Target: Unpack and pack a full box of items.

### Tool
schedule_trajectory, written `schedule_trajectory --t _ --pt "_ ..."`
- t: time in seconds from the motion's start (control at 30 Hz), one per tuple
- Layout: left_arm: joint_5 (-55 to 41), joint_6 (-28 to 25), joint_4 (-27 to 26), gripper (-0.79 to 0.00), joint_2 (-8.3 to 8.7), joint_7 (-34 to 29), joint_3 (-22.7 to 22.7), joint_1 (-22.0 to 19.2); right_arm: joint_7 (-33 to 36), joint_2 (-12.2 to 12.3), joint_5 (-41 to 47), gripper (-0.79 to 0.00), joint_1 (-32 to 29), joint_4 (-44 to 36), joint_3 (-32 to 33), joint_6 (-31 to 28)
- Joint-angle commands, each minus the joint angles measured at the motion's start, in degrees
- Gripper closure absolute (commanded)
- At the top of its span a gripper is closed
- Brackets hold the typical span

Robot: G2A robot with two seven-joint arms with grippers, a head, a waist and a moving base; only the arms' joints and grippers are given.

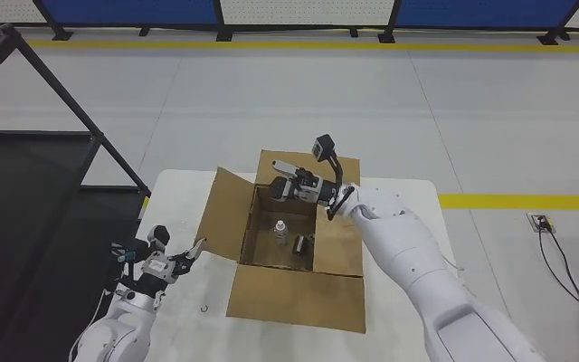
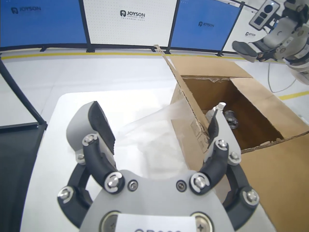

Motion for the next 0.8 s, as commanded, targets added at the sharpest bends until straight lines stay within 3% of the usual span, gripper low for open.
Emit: schedule_trajectory --t 0.0,0.33,0.77 --pt "-0.1 0.0 1.3 -0.785 0.04 -0.5 -0.5 0.0 -0.1 0.6 -0.2 -0.785 -0.4 -0.4 0.8 -0.5" --pt "0.0 -2.6 9.3 -0.785 0.15 -6.4 0.5 -2.9 0.7 3.9 -2.4 -0.785 -3.7 -4.4 4.6 -2.6" --pt "1.5 -4.1 12.9 -0.785 0.20 -10.3 2.3 -5.4 1.0 7.4 -6.2 -0.785 -9.3 -13.4 8.6 -2.5"
